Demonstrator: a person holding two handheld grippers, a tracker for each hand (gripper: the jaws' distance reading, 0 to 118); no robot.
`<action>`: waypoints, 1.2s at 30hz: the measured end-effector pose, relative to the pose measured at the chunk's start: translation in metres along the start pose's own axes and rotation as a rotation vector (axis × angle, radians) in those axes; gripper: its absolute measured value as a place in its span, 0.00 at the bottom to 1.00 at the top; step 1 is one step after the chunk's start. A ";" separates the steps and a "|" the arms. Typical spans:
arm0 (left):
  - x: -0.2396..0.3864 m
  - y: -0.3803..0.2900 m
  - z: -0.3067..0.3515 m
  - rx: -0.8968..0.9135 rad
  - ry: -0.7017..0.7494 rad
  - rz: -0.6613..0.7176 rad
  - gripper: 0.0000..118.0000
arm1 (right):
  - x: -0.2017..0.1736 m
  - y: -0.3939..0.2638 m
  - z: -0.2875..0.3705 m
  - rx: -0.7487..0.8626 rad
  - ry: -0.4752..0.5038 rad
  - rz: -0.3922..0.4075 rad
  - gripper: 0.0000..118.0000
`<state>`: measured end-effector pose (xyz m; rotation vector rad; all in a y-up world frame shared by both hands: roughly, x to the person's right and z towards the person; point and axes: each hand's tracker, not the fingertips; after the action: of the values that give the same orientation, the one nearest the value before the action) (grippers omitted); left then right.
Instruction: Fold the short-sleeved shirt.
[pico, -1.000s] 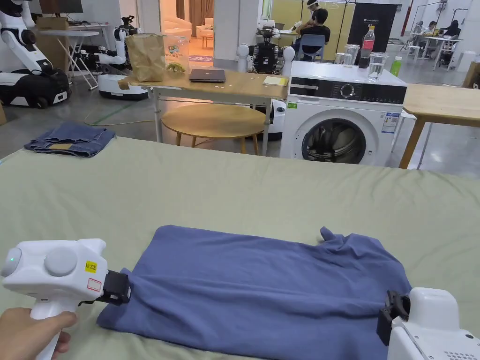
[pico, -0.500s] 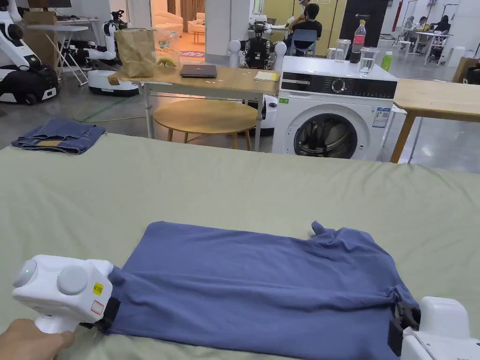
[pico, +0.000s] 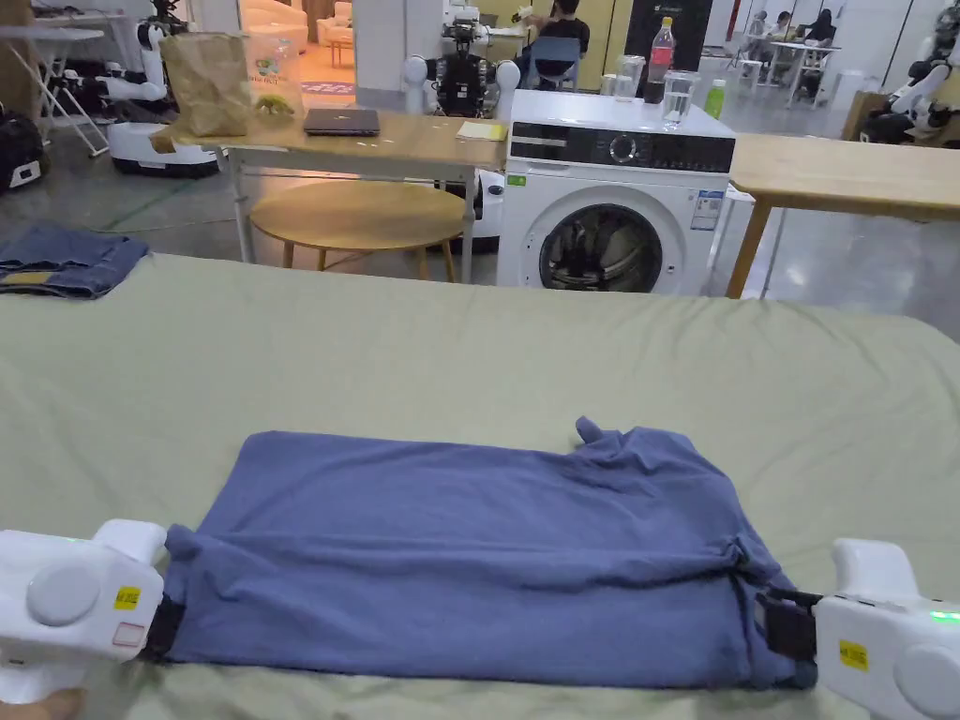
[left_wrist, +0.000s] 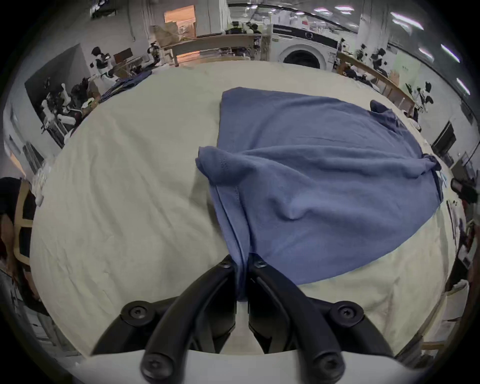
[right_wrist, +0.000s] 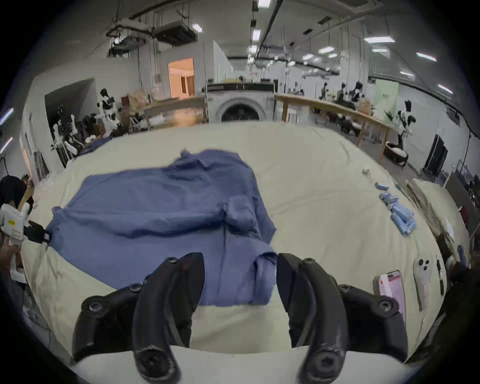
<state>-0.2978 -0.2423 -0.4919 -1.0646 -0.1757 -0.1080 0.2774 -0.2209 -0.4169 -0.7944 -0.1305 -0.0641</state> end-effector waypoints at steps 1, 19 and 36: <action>-0.002 0.000 0.000 0.001 -0.004 0.006 0.01 | 0.001 0.000 -0.009 -0.042 0.019 -0.003 0.51; -0.024 -0.008 0.030 0.100 -0.118 0.149 0.01 | -0.015 -0.014 -0.002 -0.076 0.099 0.052 0.06; -0.024 -0.109 0.097 0.177 -0.153 0.190 0.01 | -0.017 -0.069 0.108 -0.038 0.068 0.127 0.06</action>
<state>-0.3485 -0.2094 -0.3569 -0.9075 -0.2173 0.1586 0.2432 -0.1919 -0.2954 -0.8353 -0.0143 0.0269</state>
